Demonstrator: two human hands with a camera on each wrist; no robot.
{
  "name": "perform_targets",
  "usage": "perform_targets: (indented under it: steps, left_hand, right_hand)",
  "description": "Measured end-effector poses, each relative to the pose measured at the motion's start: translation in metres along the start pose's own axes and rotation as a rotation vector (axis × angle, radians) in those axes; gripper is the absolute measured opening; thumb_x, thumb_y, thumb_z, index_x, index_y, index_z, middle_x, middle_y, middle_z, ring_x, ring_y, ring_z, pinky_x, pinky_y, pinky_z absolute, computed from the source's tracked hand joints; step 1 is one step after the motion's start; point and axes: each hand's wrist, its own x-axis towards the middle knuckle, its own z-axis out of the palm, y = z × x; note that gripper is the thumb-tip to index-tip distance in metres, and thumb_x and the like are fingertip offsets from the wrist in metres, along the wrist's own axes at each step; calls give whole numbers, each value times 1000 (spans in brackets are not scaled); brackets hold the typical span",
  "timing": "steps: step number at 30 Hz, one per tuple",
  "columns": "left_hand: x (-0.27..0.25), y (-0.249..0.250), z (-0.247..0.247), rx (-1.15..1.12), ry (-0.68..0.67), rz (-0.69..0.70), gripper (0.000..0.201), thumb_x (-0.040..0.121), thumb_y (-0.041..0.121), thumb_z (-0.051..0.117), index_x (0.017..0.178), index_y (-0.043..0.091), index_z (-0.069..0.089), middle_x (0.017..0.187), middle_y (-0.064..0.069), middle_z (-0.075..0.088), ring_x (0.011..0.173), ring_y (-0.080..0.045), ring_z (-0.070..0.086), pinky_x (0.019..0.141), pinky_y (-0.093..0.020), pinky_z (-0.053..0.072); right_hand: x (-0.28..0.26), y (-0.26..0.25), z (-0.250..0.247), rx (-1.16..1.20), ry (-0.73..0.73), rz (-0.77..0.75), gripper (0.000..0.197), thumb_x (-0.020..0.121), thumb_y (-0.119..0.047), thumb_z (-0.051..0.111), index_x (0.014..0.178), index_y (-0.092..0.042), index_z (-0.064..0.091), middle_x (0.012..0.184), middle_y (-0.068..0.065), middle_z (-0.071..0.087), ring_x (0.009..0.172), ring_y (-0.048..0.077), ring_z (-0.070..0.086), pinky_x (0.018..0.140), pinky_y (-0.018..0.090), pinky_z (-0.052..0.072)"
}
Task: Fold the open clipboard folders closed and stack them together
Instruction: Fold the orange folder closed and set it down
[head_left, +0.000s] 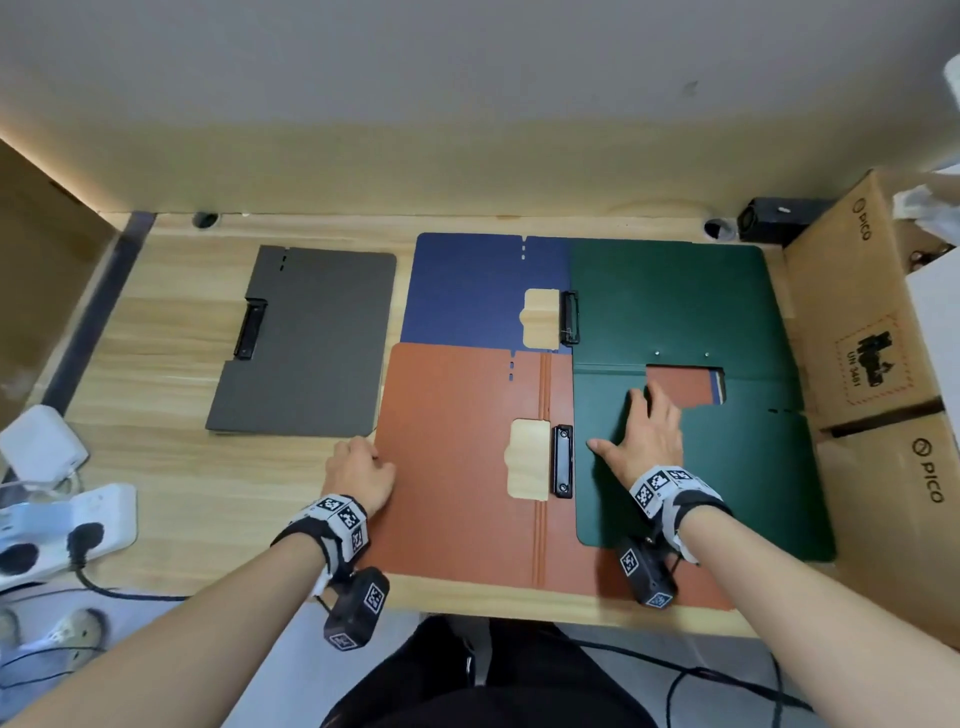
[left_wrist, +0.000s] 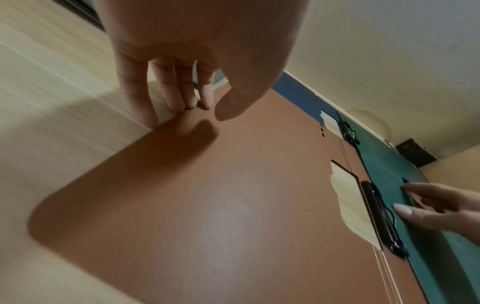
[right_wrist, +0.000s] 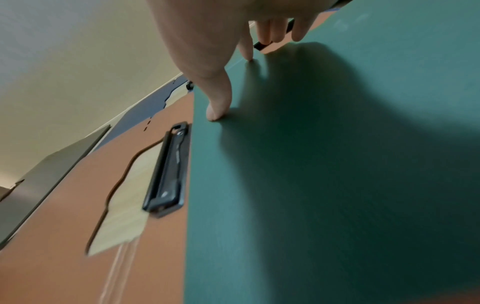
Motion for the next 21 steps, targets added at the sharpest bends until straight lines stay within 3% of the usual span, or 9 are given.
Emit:
perform_targets:
  steps: [3, 7, 9, 11, 14, 16, 19, 21]
  left_hand:
    - [1, 0, -6, -25, -4, -53, 46, 84, 29, 61, 123, 6, 53, 128, -18, 51, 119, -36, 50, 104, -40, 40]
    - [4, 7, -10, -161, -51, -84, 52, 82, 34, 62, 124, 4, 55, 127, -18, 54, 115, -37, 55, 97, -39, 45]
    - [6, 8, -14, -228, -86, -128, 48, 76, 38, 61, 109, 4, 65, 116, -17, 62, 104, -37, 61, 90, -39, 49]
    - [11, 7, -15, -333, -150, -158, 36, 72, 35, 60, 84, 2, 69, 96, -17, 70, 88, -34, 66, 80, -38, 52]
    - [17, 4, -17, -551, -182, -205, 33, 58, 29, 65, 73, 1, 70, 81, -20, 74, 80, -35, 71, 76, -43, 57]
    - [16, 6, -20, -684, -216, -194, 30, 62, 23, 70, 78, -2, 70, 85, -23, 74, 80, -34, 71, 79, -47, 57]
    - [10, 8, -27, -813, -281, -150, 9, 83, 3, 65, 91, 1, 68, 94, -21, 72, 79, -28, 66, 79, -40, 54]
    - [15, 1, -27, -825, -259, -130, 28, 81, 13, 68, 107, 3, 67, 105, -16, 72, 91, -30, 68, 89, -42, 54]
  right_hand:
    - [-19, -13, 8, -32, -56, 6, 93, 76, -46, 74, 148, -12, 26, 159, 12, 15, 144, 32, 18, 116, 44, 25]
    - [-35, -26, 13, -35, -97, 1, 79, 83, -35, 67, 147, -12, 26, 161, 12, 13, 145, 33, 16, 114, 45, 29]
    - [-40, -29, 14, -38, -110, 0, 75, 83, -30, 65, 146, -12, 28, 161, 12, 13, 145, 33, 17, 113, 43, 30]
    - [-44, -31, 14, -51, -126, 4, 74, 82, -24, 63, 147, -11, 28, 161, 12, 12, 145, 33, 16, 113, 42, 30]
    - [-46, -36, 14, -63, -136, 16, 76, 80, -19, 63, 147, -11, 27, 162, 12, 11, 146, 32, 15, 113, 42, 30]
    - [-45, -39, 13, -66, -139, 30, 76, 79, -18, 63, 147, -11, 28, 161, 12, 11, 146, 32, 15, 112, 42, 31]
    - [-44, -41, 12, -58, -134, 50, 80, 78, -20, 64, 147, -10, 26, 161, 12, 11, 146, 31, 15, 113, 42, 31]
    - [-44, -40, 12, -58, -128, 60, 83, 78, -25, 66, 148, -10, 24, 161, 11, 12, 146, 31, 15, 114, 41, 30]
